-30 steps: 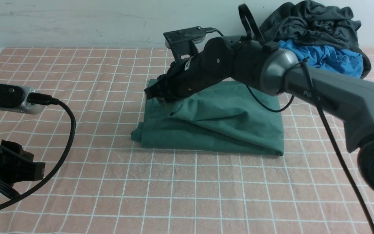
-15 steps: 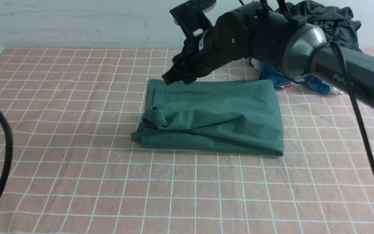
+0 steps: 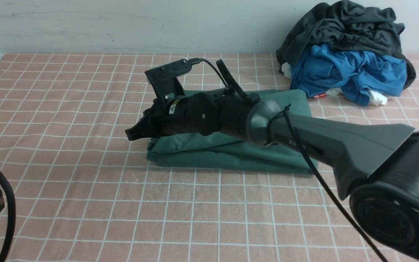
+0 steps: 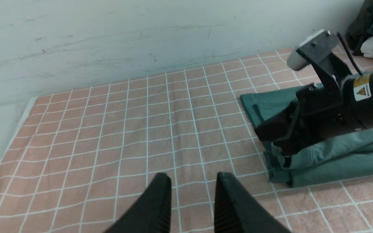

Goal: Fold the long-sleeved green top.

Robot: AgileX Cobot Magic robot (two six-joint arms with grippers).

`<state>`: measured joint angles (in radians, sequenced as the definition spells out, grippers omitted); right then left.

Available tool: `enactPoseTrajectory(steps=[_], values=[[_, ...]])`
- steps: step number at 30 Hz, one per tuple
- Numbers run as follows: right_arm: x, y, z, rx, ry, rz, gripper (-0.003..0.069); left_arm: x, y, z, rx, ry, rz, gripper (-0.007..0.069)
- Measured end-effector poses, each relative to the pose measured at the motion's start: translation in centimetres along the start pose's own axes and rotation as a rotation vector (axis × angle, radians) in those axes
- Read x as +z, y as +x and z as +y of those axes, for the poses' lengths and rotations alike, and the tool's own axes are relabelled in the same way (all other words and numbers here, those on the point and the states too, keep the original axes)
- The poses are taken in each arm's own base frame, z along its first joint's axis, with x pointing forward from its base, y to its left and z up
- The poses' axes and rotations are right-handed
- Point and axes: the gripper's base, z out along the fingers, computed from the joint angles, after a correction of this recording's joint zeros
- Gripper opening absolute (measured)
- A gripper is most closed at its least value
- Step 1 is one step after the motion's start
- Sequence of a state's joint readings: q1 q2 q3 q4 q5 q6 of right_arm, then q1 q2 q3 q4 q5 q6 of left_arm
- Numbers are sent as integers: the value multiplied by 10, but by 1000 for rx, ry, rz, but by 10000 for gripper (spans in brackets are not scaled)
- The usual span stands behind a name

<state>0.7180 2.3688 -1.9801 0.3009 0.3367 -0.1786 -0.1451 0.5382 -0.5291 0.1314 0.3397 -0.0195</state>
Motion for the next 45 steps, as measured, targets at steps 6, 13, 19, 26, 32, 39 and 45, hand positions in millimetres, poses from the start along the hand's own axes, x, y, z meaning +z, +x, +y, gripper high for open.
enactPoseTrajectory(steps=[6,13,19,26,32,39,45], values=[[-39,-29,-12,-145,29,74,-10,0,3,0,0,-1,34,185],[-68,-21,-25,-81,32,357,-8,0,3,0,-2,0,25,185],[-19,26,3,14,-86,375,-8,0,0,0,-7,3,-5,185],[-16,15,32,-151,-147,271,-8,-4,-1,0,-9,1,-15,185],[-107,-67,34,-396,-77,251,-8,-10,-2,0,-22,3,-39,185],[-256,-127,20,-474,201,270,-8,-30,-4,1,-30,-4,-116,185],[-360,-137,21,-346,270,119,-8,-35,-4,1,-31,-6,-131,185]])
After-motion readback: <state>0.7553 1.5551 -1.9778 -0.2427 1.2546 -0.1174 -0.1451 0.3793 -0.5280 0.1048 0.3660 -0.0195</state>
